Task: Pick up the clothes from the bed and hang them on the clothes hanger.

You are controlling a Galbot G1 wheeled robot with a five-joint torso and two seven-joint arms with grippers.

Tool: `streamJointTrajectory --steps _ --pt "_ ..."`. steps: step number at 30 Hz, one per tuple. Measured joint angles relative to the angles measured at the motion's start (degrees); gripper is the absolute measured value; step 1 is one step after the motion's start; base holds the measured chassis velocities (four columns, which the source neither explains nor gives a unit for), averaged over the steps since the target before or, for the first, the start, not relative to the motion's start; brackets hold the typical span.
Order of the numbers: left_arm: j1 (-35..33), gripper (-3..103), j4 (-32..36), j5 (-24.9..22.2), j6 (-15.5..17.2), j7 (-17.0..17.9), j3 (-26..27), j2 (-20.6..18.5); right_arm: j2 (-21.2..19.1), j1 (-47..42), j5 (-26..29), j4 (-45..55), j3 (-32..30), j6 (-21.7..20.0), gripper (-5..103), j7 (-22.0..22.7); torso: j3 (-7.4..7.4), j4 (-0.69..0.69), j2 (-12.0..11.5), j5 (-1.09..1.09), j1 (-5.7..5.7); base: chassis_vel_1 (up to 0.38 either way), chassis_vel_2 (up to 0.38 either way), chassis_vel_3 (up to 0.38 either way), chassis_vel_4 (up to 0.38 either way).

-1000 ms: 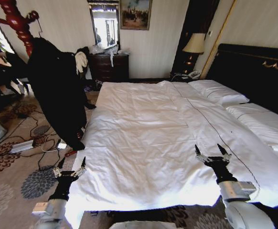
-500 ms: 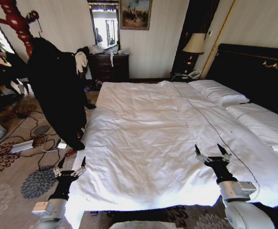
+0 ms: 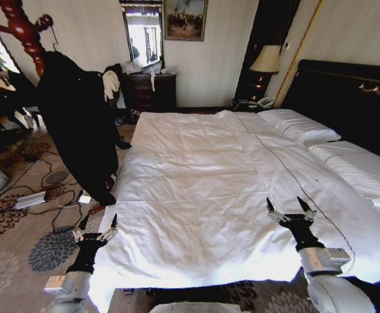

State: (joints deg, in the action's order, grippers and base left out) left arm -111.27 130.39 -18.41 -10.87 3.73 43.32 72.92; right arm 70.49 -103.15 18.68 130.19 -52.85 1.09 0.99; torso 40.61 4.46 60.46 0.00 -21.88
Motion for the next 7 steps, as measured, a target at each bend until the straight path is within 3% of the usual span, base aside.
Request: streamJointTrajectory --steps 7 --pt "-0.01 100 0.00 -0.01 0.02 0.01 0.00 -0.01 0.00 0.00 0.00 0.00 0.00 0.00 100 0.00 0.00 0.00 -0.01 0.00 0.00 0.000 0.000 0.000 0.000"
